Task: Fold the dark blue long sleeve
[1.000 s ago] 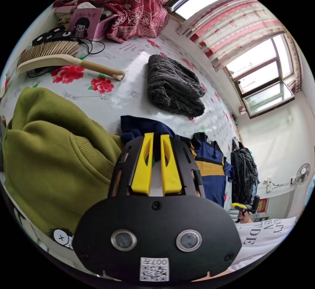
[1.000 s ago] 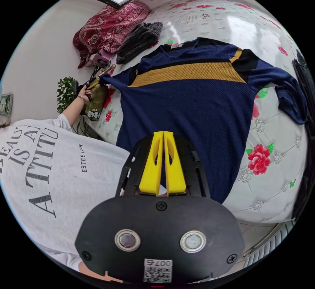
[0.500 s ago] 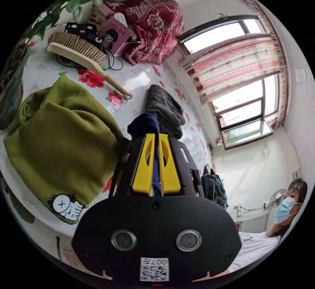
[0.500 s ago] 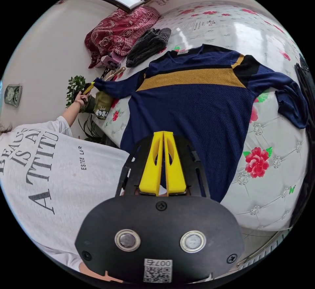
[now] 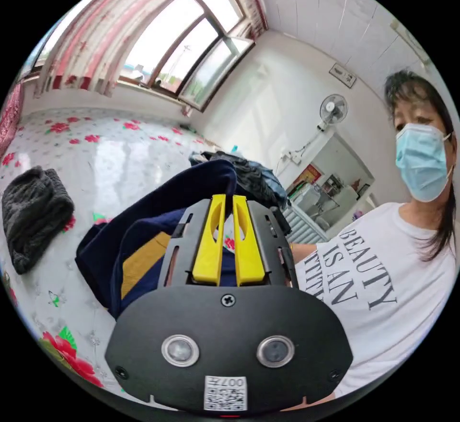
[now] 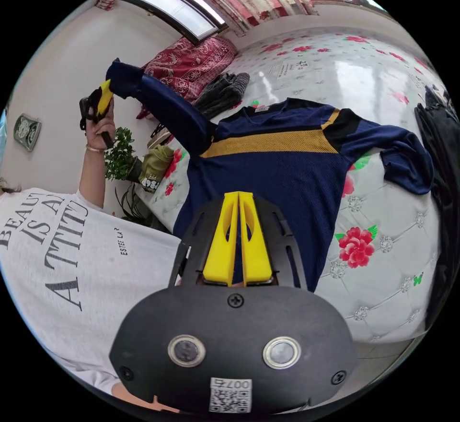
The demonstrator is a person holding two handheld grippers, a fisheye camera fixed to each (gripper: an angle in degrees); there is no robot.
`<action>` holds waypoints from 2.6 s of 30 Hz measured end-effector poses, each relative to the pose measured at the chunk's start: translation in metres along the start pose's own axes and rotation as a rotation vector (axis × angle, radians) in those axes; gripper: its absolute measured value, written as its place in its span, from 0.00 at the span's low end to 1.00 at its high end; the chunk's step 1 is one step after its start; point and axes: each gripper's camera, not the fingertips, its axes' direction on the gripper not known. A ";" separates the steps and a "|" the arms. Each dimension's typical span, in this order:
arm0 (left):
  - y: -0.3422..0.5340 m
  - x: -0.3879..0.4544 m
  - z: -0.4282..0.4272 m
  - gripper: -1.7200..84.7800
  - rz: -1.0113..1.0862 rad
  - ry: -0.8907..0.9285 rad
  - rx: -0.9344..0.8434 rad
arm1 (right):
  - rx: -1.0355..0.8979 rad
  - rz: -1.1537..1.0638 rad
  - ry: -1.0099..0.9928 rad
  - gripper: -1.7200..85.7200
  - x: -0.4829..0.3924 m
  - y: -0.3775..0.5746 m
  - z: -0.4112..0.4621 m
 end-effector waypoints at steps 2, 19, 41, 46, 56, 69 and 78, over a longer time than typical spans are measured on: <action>0.038 0.002 0.104 0.13 -0.034 -0.038 -0.201 | 0.020 0.031 0.004 0.02 0.010 0.009 -0.004; 0.210 -0.144 0.191 0.13 -0.373 -0.835 -0.609 | -0.199 -0.048 0.161 0.04 0.036 0.030 0.111; 0.247 -0.233 0.153 0.01 -0.572 -0.804 -0.590 | -0.469 -0.200 0.053 0.04 0.032 0.034 0.132; 0.246 -0.240 0.144 0.01 -0.583 -0.813 -0.560 | -0.312 -0.081 0.138 0.04 0.056 0.010 0.119; 0.232 -0.264 0.129 0.01 -0.583 -0.820 -0.594 | -0.459 -0.147 0.288 0.02 0.055 -0.010 0.179; 0.262 -0.203 0.072 0.10 -0.647 -0.848 -0.455 | -0.243 0.082 0.306 0.06 0.094 -0.027 0.125; 0.347 -0.097 0.093 0.12 -0.679 -0.759 -0.555 | -0.354 0.129 0.158 0.06 0.062 0.082 0.126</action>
